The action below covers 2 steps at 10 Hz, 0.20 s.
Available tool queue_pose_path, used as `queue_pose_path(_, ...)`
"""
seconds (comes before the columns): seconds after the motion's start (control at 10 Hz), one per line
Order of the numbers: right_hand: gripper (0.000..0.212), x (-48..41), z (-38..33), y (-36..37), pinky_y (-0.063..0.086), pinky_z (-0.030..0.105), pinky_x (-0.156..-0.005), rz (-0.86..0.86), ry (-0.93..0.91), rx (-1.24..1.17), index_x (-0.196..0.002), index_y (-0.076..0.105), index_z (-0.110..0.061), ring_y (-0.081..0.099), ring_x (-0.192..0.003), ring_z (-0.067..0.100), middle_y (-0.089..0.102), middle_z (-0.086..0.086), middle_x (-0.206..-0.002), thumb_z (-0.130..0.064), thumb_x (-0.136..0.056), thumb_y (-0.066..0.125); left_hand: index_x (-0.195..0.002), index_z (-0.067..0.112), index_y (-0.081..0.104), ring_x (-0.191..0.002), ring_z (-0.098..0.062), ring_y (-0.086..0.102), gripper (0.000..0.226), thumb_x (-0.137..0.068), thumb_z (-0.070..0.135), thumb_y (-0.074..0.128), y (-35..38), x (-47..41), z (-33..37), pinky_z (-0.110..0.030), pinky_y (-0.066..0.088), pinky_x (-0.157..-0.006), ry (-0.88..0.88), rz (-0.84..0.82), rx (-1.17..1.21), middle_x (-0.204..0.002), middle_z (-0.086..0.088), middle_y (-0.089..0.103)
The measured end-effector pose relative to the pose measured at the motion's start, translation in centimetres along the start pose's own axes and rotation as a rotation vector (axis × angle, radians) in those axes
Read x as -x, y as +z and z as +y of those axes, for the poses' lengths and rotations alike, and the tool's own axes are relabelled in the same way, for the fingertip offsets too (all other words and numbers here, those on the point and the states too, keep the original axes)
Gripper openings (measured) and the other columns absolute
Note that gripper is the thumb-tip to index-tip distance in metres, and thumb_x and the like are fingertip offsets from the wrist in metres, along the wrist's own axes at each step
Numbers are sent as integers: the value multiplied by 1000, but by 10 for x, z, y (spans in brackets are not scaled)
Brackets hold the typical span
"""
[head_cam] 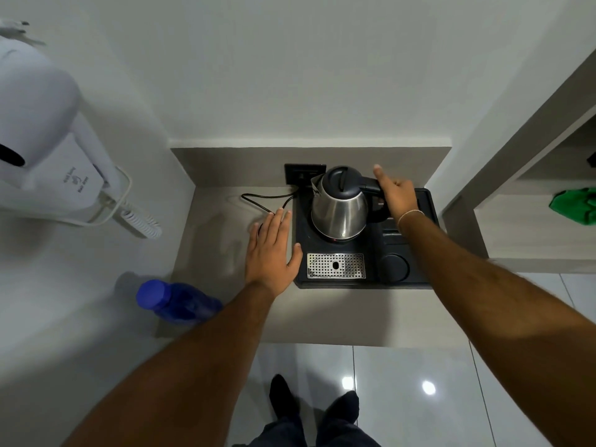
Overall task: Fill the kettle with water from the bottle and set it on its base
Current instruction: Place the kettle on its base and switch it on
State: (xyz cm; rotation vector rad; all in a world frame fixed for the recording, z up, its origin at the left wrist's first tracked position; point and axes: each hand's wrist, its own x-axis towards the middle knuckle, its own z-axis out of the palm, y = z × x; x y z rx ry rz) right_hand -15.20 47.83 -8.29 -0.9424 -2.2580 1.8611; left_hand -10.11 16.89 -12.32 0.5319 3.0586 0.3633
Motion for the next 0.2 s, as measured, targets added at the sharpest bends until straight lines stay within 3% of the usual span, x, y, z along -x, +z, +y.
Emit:
queue_pose_path(0.1,60,-1,-1,-4,52,40,-78,5,4,-5,-64,45,-24,51,-69,23,49,8,-69,-65,-91,79,-175,22,15,-171,-21,11,77,-107,51,36,-2,-1,3,-44,1,-137,7,6,1,-184,-2,17)
queue_pose_path(0.2,49,4,-5,-3,58,51,-105,19,-46,76,-90,64,-17,70,-98,29,66,13,-96,-64,-93,77,-176,22,16,-171,-22,11,76,-109,49,42,-12,-3,11,-46,5,-139,18,37,10,-184,-2,17)
